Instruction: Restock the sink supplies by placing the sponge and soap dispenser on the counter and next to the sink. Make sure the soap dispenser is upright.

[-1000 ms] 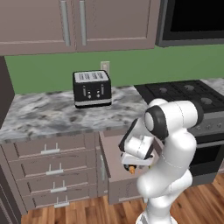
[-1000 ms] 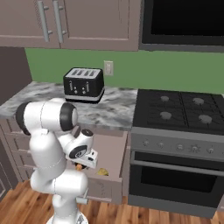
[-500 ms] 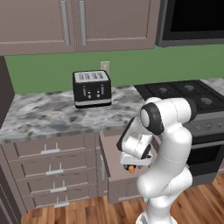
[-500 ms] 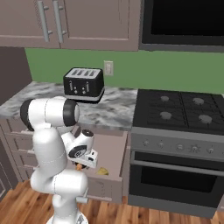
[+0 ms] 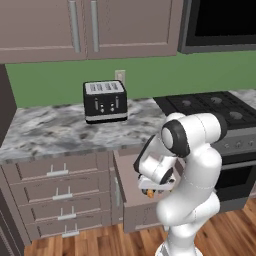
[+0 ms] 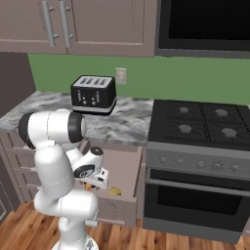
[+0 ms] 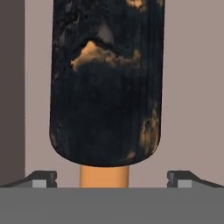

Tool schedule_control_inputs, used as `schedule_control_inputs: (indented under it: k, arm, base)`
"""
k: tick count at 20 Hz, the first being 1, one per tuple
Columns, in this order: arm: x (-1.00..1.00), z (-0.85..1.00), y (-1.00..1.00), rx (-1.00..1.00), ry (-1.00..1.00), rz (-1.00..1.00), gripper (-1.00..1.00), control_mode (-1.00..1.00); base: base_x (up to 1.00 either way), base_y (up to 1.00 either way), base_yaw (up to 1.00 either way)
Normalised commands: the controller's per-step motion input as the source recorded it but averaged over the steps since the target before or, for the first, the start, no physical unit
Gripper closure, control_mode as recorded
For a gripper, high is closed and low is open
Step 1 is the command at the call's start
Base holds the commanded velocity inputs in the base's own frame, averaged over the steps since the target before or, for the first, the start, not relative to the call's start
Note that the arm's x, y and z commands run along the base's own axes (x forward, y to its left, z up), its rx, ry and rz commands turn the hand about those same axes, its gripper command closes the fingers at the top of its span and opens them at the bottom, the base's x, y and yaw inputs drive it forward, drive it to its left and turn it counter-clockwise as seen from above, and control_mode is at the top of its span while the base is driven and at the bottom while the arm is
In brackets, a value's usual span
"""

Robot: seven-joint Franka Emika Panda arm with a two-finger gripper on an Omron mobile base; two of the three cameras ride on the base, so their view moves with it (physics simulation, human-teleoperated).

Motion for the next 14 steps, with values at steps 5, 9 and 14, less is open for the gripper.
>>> schedule_control_inputs:
  k: [5,9,14]
  arm:
    - [0.0,-0.06,0.0,0.0,0.0,0.0,-1.0,-1.0]
    - [0.04,-0.07,0.0,0.0,0.0,0.0,-1.0,-1.0]
    - [0.13,-0.12,0.01,0.0,0.0,0.0,-1.0,-1.0]
  base:
    - [0.0,0.0,0.0]
    - [0.0,0.0,0.0]
    - [0.0,0.0,0.0]
